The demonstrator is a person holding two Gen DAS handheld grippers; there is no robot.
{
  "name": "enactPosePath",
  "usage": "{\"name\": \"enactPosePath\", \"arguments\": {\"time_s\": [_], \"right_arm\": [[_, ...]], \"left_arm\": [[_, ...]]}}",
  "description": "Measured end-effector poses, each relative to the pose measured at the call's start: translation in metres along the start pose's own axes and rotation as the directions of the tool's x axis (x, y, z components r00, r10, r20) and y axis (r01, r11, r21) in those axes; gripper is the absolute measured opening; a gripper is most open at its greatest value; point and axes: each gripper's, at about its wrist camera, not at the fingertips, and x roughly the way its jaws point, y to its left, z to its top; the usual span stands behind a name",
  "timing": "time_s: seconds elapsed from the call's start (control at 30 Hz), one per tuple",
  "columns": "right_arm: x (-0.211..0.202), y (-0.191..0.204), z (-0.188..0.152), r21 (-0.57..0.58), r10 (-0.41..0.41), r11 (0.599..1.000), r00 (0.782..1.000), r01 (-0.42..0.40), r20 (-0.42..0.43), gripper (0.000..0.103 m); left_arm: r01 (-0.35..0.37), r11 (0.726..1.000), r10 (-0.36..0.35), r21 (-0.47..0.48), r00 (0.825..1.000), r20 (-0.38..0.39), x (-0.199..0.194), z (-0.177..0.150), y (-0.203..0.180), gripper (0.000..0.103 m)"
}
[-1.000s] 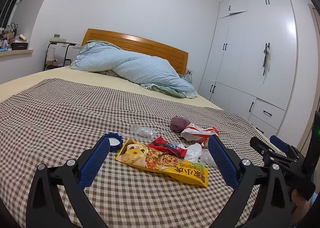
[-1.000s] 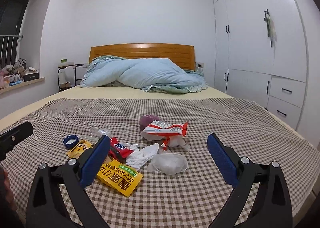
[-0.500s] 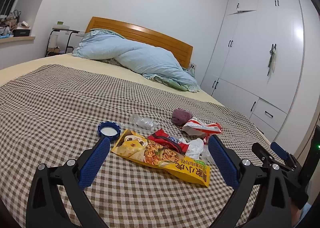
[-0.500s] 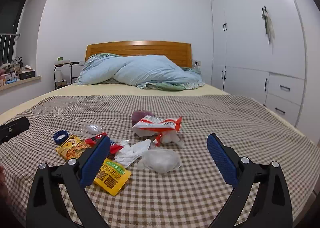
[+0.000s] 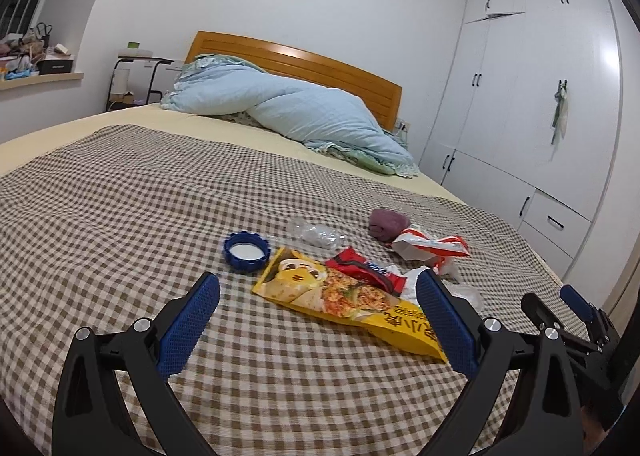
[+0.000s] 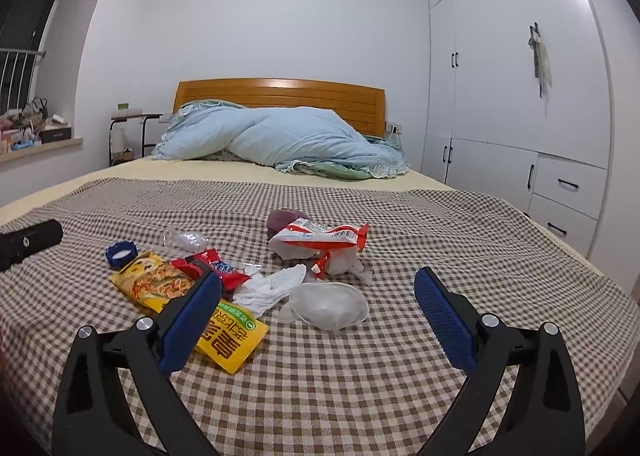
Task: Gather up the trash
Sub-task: 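Move both tools over the bed toward the blue bottle cap and plastic bag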
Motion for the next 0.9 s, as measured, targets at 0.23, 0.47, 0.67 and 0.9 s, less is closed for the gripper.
{"name": "enactPosePath", "arguments": {"time_s": [0.23,0.47,0.67,0.9], "right_arm": [[0.0,0.002,0.001,-0.043,0.02,0.999,1.0,-0.02,-0.014,0.093],[0.012,-0.004,0.003,-0.059,-0.003,0.998,0.997,-0.001,-0.077,0.093],[0.02,-0.006,0.004,-0.085,-0.038,0.996,0.994,0.029,-0.1,0.093],[0.044,-0.017,0.005,-0.092,-0.071,0.994,0.987,0.058,-0.144,0.093]], "left_arm": [[-0.004,1.0,0.004,-0.004,0.999,-0.046,0.006,0.0,0.01,0.095],[0.006,1.0,-0.008,-0.011,0.992,-0.129,0.02,-0.005,0.01,0.095],[-0.041,0.998,0.032,-0.048,0.986,-0.166,0.036,0.002,0.017,0.095],[-0.127,0.991,0.118,-0.03,0.969,-0.219,0.064,0.017,0.029,0.095]]}}
